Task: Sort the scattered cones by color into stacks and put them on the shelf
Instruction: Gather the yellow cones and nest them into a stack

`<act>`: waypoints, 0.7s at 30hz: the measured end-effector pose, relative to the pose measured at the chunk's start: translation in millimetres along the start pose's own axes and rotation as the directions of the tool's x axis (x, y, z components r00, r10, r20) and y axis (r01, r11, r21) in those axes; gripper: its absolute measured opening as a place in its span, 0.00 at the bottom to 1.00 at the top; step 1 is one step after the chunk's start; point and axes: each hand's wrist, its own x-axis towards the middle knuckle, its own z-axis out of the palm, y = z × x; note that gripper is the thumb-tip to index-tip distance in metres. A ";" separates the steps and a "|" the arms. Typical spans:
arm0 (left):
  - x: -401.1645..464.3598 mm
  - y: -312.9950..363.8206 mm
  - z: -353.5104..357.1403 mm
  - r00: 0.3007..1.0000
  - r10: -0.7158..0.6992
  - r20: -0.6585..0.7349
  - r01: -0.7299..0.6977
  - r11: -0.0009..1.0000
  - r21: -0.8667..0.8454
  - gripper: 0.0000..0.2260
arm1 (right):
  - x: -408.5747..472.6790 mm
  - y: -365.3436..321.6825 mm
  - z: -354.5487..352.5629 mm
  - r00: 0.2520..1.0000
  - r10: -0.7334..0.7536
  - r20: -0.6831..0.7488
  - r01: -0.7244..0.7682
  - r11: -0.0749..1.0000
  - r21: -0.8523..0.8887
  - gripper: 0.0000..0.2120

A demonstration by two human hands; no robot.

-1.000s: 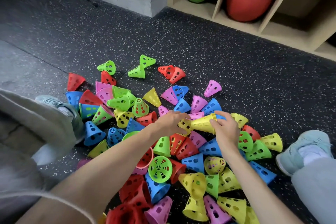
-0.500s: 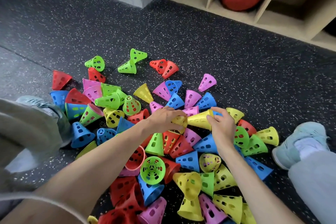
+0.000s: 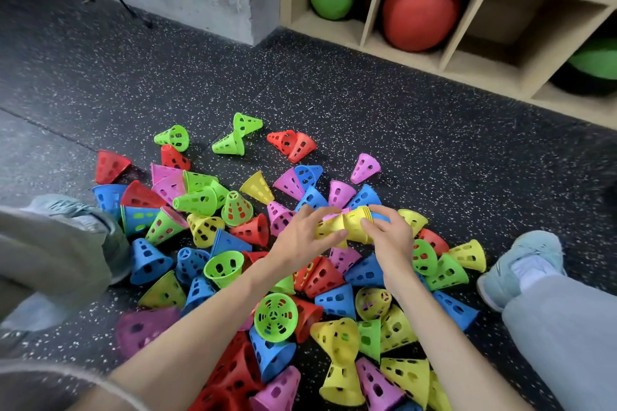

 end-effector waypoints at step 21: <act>-26.3 15.1 11.0 0.993 0.063 -0.096 -0.069 0.995 -0.069 0.30 | -23.6 -9.6 -4.3 0.964 0.037 0.263 -0.042 0.999 0.014 0.08</act>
